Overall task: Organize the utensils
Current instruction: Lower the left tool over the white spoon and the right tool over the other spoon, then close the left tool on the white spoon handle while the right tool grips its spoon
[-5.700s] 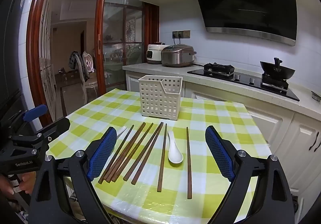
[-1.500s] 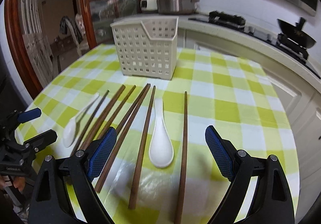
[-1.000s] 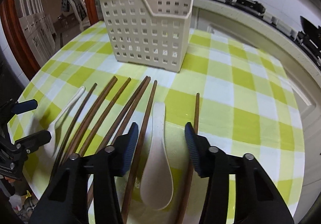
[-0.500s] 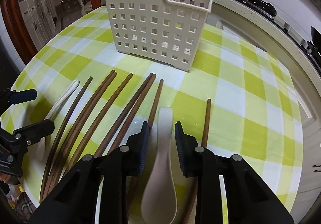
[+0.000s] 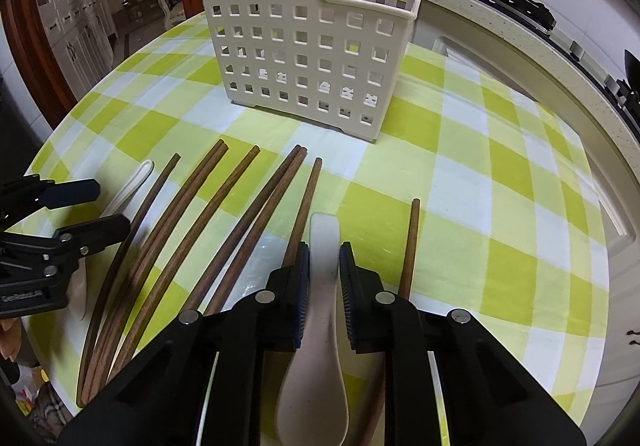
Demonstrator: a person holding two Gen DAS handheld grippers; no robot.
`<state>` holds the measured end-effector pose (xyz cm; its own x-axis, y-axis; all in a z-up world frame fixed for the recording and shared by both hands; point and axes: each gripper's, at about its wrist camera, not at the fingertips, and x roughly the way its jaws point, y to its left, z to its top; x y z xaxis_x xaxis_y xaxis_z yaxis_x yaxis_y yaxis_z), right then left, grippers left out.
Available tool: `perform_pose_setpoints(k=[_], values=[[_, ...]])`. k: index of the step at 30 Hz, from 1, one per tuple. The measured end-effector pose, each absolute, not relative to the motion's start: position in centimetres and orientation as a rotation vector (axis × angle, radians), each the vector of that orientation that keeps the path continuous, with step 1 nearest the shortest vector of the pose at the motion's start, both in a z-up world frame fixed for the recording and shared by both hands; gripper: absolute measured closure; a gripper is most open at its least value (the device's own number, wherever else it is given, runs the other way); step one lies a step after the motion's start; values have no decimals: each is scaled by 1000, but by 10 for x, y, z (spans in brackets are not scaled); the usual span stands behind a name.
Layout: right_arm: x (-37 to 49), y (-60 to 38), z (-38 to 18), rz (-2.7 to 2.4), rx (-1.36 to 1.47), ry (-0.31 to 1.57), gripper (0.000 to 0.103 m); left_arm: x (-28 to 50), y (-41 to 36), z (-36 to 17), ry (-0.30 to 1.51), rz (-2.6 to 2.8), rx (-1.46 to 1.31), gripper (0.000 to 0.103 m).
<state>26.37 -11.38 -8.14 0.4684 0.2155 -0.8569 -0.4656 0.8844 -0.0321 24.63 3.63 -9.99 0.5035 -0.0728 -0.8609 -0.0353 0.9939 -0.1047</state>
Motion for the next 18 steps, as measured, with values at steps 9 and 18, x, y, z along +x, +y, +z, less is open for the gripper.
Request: perform_pose_setpoints(k=[9, 18], values=[[267, -114, -82, 441, -265, 993, 85, 251, 47, -106, 1070, 2, -142, 70], [269, -115, -82, 441, -262, 992, 85, 259, 42, -107, 1062, 13, -95, 84]])
